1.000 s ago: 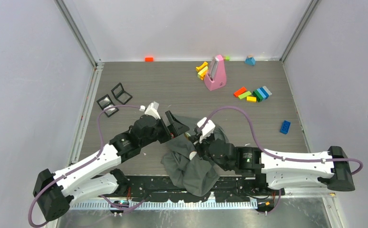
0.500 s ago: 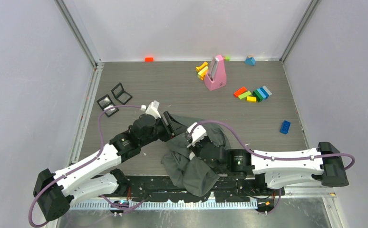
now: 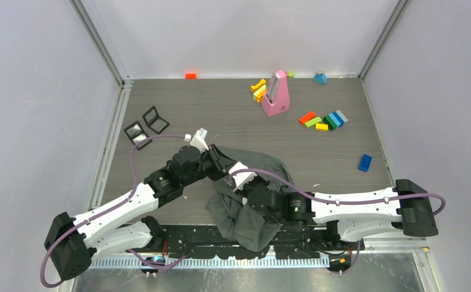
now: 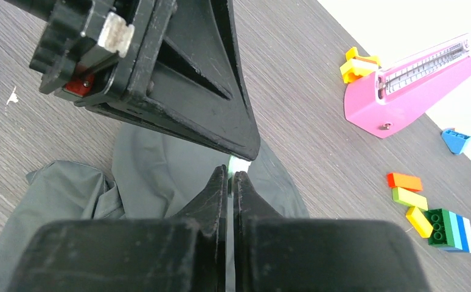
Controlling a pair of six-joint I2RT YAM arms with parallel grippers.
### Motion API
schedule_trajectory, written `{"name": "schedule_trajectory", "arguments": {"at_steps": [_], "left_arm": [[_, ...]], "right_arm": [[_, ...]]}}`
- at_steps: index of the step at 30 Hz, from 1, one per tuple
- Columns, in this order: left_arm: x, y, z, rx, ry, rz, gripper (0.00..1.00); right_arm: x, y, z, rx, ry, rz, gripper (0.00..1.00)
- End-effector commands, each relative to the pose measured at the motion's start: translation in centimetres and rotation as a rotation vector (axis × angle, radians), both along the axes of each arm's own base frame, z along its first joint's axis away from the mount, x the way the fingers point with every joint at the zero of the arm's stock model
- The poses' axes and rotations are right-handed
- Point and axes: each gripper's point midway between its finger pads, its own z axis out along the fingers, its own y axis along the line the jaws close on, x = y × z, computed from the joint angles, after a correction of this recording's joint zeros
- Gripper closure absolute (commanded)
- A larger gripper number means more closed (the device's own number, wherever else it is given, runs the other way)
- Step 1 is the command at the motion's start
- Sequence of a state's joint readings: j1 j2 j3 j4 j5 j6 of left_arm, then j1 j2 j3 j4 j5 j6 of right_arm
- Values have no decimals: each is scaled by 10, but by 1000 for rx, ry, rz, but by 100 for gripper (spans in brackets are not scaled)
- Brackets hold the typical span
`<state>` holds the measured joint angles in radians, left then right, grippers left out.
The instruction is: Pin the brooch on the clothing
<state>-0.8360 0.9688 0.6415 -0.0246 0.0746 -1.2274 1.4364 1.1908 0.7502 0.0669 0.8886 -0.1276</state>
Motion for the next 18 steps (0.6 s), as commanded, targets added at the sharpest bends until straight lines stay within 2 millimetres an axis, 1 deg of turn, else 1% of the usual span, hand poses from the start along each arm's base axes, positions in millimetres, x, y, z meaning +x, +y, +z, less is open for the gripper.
{"name": "schedule_trajectory", "arguments": {"at_steps": [1,2,3,4,5,6,7,8,9,10,11,12,13,14,15,16,17,18], "left_arm": [[-4,-5,-2,-29,-3,-29,88],[-3,-5,-1,-29,-5,-26,93],[-2,-5,-1,-28,-11,-21,98],[0,-4,0,-28,-20,-15,100],[2,-3,1,-26,-32,-9,100],[5,-2,2,-22,-47,0,100],[7,0,1,-17,-55,6,100],[10,2,1,-19,-68,6,100],[13,3,4,-30,-87,2,100],[15,5,2,-36,-100,-8,100],[17,7,4,-46,-121,-23,100],[19,9,4,-57,-134,-37,100],[21,11,5,-66,-147,-57,100],[22,12,6,-76,-163,-84,100],[16,10,6,-86,-176,-153,100],[12,8,6,-92,-187,-213,100],[8,5,5,-93,-193,-273,100],[0,2,8,-102,-201,-345,100]], "right_arm": [[7,4,43,107,-57,-46,93],[7,3,42,105,-50,-43,86],[6,4,41,115,-39,-42,72],[5,1,38,117,-31,-42,67],[4,0,37,138,-16,-46,58],[3,-4,35,149,-5,-47,54],[1,-6,34,186,18,-52,46],[-2,-11,33,204,32,-39,42],[-5,-13,35,256,59,-42,34],[-8,-20,36,286,76,-29,27],[-8,-29,40,338,98,-35,24],[-11,-30,39,354,124,-9,20],[-12,-37,38,385,172,11,18],[-13,-39,37,423,216,19,15],[-11,-46,34,431,275,54,14],[4,-59,32,473,316,7,14],[-6,-57,27,474,394,78,14],[9,-71,24,509,428,25,15]]}}
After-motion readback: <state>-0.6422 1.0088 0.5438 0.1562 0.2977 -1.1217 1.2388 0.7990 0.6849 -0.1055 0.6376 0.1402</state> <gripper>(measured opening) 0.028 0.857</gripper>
